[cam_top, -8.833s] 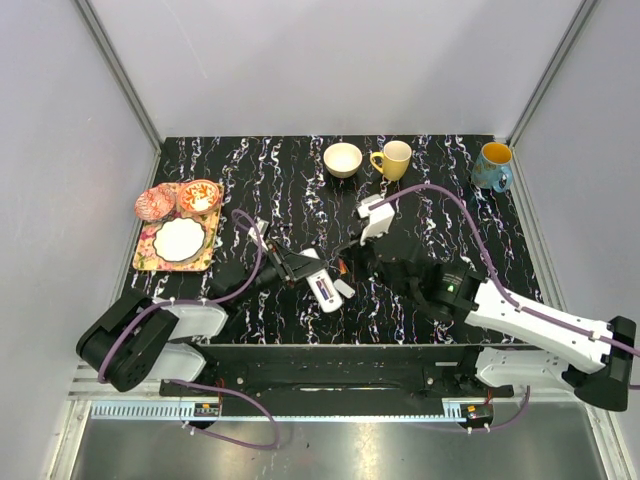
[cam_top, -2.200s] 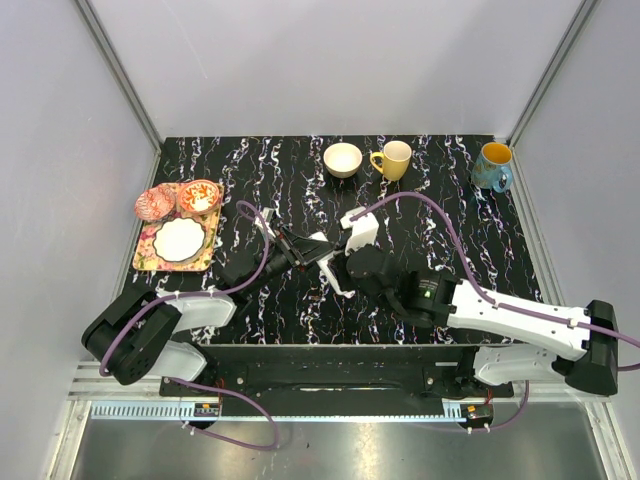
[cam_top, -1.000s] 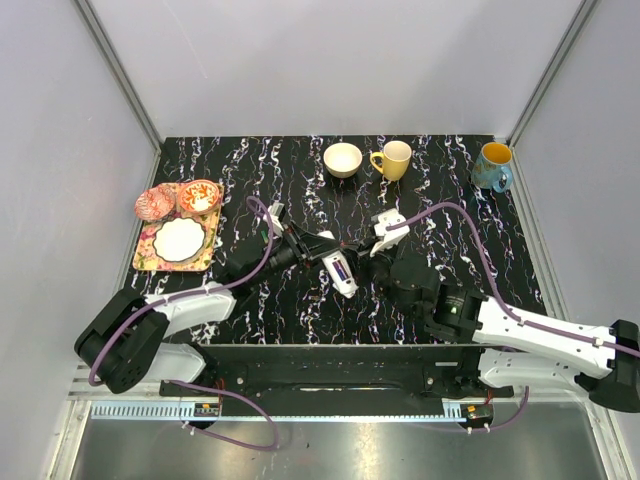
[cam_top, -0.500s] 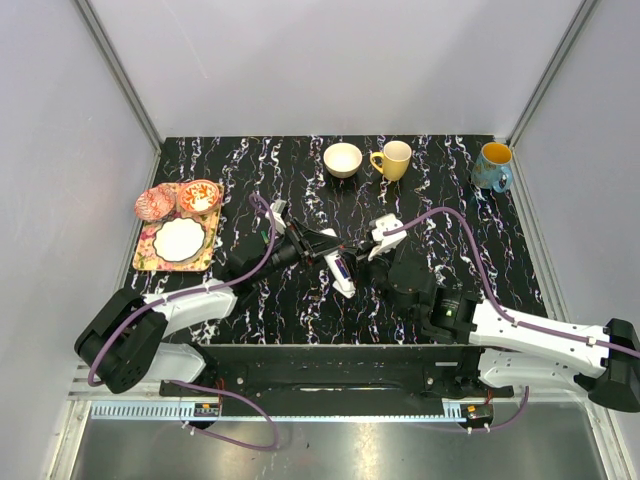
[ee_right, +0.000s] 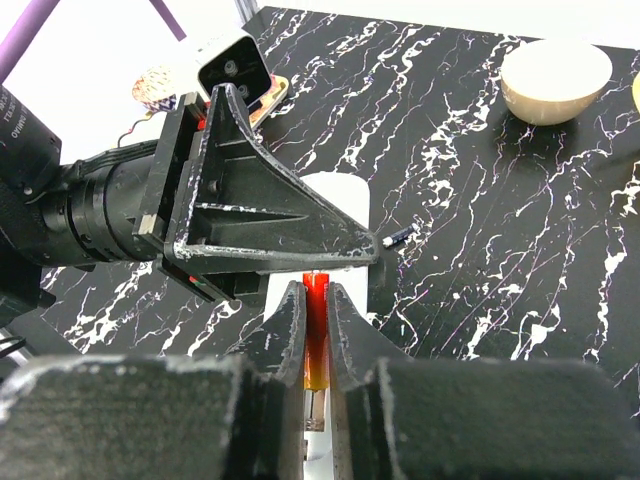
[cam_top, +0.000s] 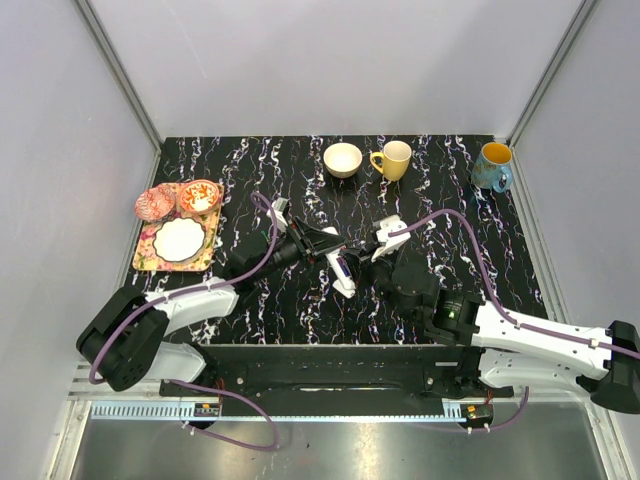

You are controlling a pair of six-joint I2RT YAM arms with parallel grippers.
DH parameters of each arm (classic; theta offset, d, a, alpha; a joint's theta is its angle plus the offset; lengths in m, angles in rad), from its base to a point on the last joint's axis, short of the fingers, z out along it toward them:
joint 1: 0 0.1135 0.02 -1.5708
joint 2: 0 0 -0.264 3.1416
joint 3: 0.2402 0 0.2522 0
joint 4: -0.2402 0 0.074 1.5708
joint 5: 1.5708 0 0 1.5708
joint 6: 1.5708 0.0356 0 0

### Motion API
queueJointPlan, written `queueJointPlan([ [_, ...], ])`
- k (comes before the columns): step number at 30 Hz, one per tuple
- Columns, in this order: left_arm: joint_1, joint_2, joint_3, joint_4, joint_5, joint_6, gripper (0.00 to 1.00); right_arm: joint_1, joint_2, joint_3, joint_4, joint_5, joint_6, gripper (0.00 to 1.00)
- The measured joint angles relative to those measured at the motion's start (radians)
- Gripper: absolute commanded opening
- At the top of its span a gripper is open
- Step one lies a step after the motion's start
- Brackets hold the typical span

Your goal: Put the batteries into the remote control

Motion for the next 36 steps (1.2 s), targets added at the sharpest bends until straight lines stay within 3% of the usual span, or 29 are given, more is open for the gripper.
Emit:
queueJointPlan([
  [18,0.000,0.026,0.015,-0.008,-0.004,0.014,0.00,0.002,-0.005,0.010,-0.113,-0.026,0.047,0.01],
  [27,-0.003,0.026,0.015,-0.008,-0.005,0.024,0.00,0.002,-0.013,0.022,-0.154,-0.034,0.080,0.26],
  [36,-0.004,0.037,0.015,0.011,-0.008,0.029,0.00,0.002,-0.012,0.045,-0.198,-0.050,0.095,0.31],
])
